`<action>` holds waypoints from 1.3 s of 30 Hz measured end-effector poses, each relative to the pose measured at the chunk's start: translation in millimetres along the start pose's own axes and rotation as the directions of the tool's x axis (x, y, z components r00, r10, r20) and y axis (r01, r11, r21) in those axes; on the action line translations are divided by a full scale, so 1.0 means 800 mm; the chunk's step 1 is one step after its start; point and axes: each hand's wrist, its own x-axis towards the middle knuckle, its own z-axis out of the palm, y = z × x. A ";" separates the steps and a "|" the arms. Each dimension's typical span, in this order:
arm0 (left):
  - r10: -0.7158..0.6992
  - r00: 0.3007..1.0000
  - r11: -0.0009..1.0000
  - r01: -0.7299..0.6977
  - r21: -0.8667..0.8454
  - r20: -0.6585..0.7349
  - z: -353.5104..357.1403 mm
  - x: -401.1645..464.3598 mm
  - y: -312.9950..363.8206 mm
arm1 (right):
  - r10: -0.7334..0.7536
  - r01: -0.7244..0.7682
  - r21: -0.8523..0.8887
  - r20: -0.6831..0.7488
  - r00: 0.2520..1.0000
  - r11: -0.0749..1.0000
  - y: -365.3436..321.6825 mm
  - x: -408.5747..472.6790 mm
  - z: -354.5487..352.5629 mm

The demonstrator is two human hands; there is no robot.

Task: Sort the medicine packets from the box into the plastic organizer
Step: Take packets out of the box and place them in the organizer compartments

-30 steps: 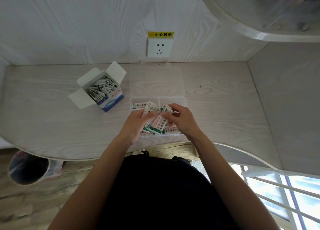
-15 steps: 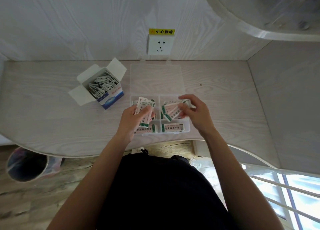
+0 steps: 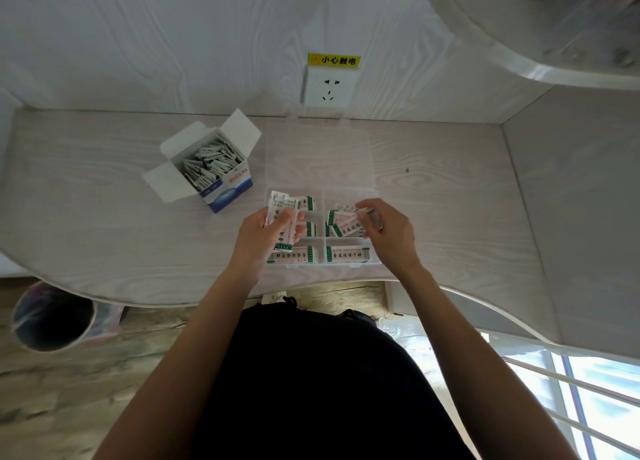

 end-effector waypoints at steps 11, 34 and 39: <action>-0.003 1.000 1.000 0.004 -0.006 0.007 0.003 0.001 0.006 | -0.128 0.184 -0.194 0.270 0.954 0.964 0.001 0.022 -0.017; -0.003 0.999 1.000 0.004 -0.014 0.032 0.000 -0.007 0.004 | -0.155 0.312 -0.598 0.301 0.941 0.738 -0.021 0.010 -0.008; -0.009 0.999 1.000 0.010 -0.012 0.041 0.001 -0.007 0.002 | -0.124 0.260 -0.584 0.262 0.957 0.769 -0.017 0.012 -0.006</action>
